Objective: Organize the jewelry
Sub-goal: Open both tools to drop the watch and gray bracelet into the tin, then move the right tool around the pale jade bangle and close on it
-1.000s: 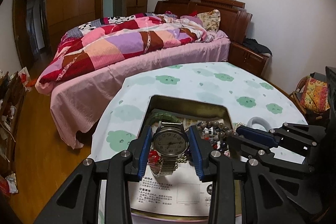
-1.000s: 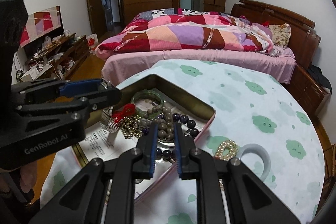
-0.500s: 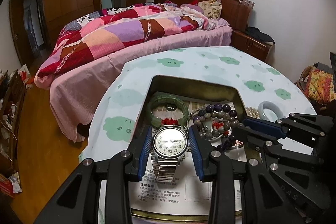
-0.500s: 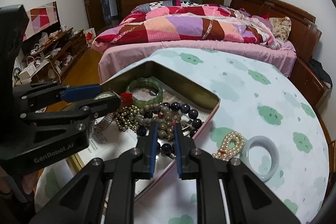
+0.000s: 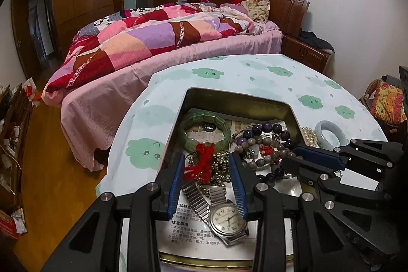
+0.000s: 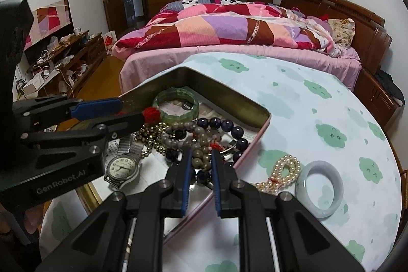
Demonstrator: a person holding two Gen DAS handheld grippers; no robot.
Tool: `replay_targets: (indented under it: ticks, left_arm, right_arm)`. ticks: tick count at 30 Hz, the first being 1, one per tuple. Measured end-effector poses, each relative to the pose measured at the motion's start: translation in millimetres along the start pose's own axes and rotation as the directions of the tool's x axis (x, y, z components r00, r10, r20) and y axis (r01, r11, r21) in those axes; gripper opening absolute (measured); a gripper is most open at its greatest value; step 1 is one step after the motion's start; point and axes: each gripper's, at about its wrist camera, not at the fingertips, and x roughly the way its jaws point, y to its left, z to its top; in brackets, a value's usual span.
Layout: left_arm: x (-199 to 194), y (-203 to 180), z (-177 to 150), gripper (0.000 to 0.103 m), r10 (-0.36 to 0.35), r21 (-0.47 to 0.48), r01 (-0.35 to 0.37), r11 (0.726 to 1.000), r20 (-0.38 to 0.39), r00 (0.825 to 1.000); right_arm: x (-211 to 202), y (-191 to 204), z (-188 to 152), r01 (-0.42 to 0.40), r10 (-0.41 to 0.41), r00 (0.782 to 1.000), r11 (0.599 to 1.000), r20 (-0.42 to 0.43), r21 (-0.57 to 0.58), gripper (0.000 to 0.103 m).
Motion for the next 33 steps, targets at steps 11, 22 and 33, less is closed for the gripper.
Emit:
replay_targets:
  ticks: [11,22,33]
  left_arm:
    - [-0.2,-0.7,0.0,0.037,0.002,-0.004,-0.002,1.0,0.003,1.0]
    - [0.0,-1.6,-0.2,0.037,0.003,-0.002,-0.003,1.0,0.006,1.0]
    - [-4.3,-2.9,-1.6,0.056,0.011,0.003,-0.011,1.0,0.016,1.0]
  right_arm:
    - [2.1,0.7,-0.2,-0.002,0.002,1.0,1.0,-0.001,-0.003,0.018]
    - [3.1,1.4,-0.9,-0.005,0.005,1.0,1.0,-0.002,-0.005,0.018]
    - [3.1,2.1,-2.8,-0.019,0.019,1.0,1.0,0.002,0.007,0.021]
